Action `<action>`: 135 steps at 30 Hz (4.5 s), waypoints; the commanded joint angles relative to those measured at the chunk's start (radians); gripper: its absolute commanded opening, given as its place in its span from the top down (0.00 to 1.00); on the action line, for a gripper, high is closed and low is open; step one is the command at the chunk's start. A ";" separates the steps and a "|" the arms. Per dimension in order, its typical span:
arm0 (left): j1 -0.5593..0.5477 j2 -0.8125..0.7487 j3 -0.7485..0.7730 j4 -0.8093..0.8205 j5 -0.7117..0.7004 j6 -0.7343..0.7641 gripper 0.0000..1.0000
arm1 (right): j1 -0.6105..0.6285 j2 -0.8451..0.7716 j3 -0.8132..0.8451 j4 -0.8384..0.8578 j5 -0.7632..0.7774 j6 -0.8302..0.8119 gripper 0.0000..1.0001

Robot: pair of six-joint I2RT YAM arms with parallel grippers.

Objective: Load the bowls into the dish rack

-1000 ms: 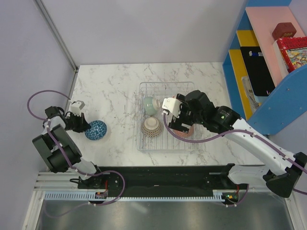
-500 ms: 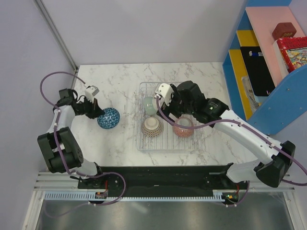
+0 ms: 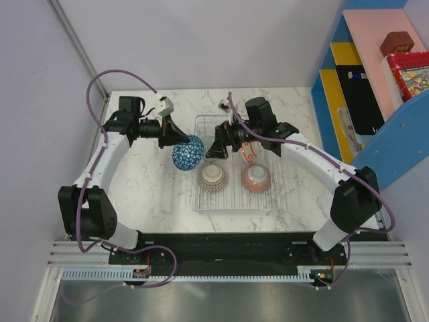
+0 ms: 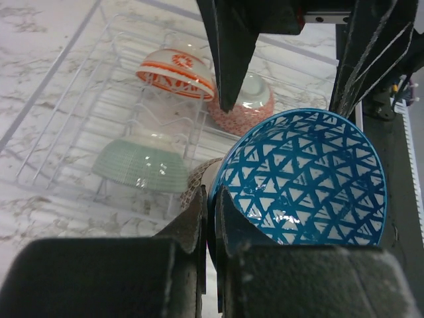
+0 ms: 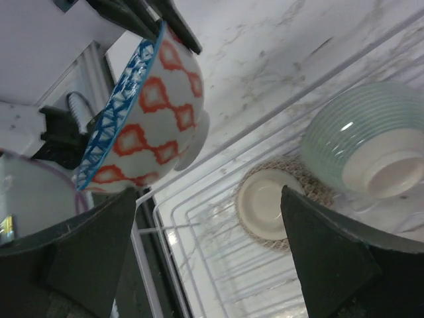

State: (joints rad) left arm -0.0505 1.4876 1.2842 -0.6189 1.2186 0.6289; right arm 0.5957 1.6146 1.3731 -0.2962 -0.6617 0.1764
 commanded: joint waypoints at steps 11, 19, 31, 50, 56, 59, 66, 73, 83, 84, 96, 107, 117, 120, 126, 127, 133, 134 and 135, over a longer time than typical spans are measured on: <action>-0.107 -0.024 -0.040 0.143 -0.040 -0.090 0.98 | -0.102 0.002 -0.166 0.521 -0.423 0.471 0.02; -0.123 -0.081 -0.100 0.338 -0.168 -0.213 0.98 | -0.102 0.033 -0.206 0.577 -0.400 0.546 0.02; -0.153 -0.155 -0.155 0.435 -0.222 -0.279 0.98 | -0.102 0.099 -0.213 0.629 -0.403 0.598 0.02; -0.163 -0.145 -0.174 0.481 -0.212 -0.311 0.98 | -0.102 0.145 -0.270 0.910 -0.483 0.844 0.12; -0.164 -0.147 -0.178 0.489 -0.209 -0.317 0.98 | -0.102 0.159 -0.301 1.075 -0.495 0.960 0.15; -0.166 -0.148 -0.180 0.489 -0.208 -0.321 0.98 | -0.102 0.156 -0.308 1.112 -0.493 0.972 0.19; -0.169 -0.147 -0.186 0.492 -0.206 -0.322 0.98 | -0.102 0.156 -0.321 1.171 -0.493 1.002 0.58; -0.169 -0.142 -0.181 0.492 -0.212 -0.333 0.56 | -0.102 0.131 -0.299 1.028 -0.458 0.855 1.00; -0.069 -0.161 -0.183 0.426 -0.228 -0.313 0.00 | -0.119 0.048 -0.140 0.334 -0.288 0.310 1.00; -0.046 -0.161 -0.183 0.412 -0.222 -0.313 0.00 | -0.120 0.041 -0.091 0.260 -0.264 0.254 1.00; 0.316 -0.199 -0.220 0.072 -0.205 -0.210 0.00 | -0.082 -0.120 0.089 -0.443 0.199 -0.529 1.00; 0.390 -0.202 -0.324 0.004 -0.195 -0.153 0.00 | 0.065 -0.294 -0.132 -0.451 0.392 -0.747 1.00; 0.394 -0.185 -0.341 0.011 -0.172 -0.144 0.00 | 0.171 -0.226 -0.174 -0.469 0.451 -0.805 1.00; 0.393 -0.185 -0.345 0.015 -0.168 -0.141 0.00 | 0.197 -0.210 -0.170 -0.468 0.482 -0.816 1.00; 0.393 -0.171 -0.349 0.016 -0.166 -0.138 0.00 | 0.242 -0.168 -0.172 -0.475 0.528 -0.836 1.00; 0.391 -0.170 -0.349 0.016 -0.169 -0.138 0.00 | 0.254 -0.162 -0.172 -0.477 0.537 -0.839 1.00; 0.393 -0.162 -0.348 0.018 -0.171 -0.136 0.00 | 0.299 -0.121 -0.177 -0.475 0.632 -0.851 1.00; 0.393 -0.162 -0.349 0.018 -0.169 -0.136 0.00 | 0.302 -0.110 -0.178 -0.474 0.645 -0.851 1.00; 0.393 -0.164 -0.349 0.018 -0.171 -0.136 0.00 | 0.306 -0.107 -0.178 -0.468 0.652 -0.853 1.00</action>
State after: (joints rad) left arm 0.3363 1.3231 0.9417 -0.6044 1.0233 0.4553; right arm 0.8818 1.4967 1.1912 -0.7944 -0.0868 -0.6498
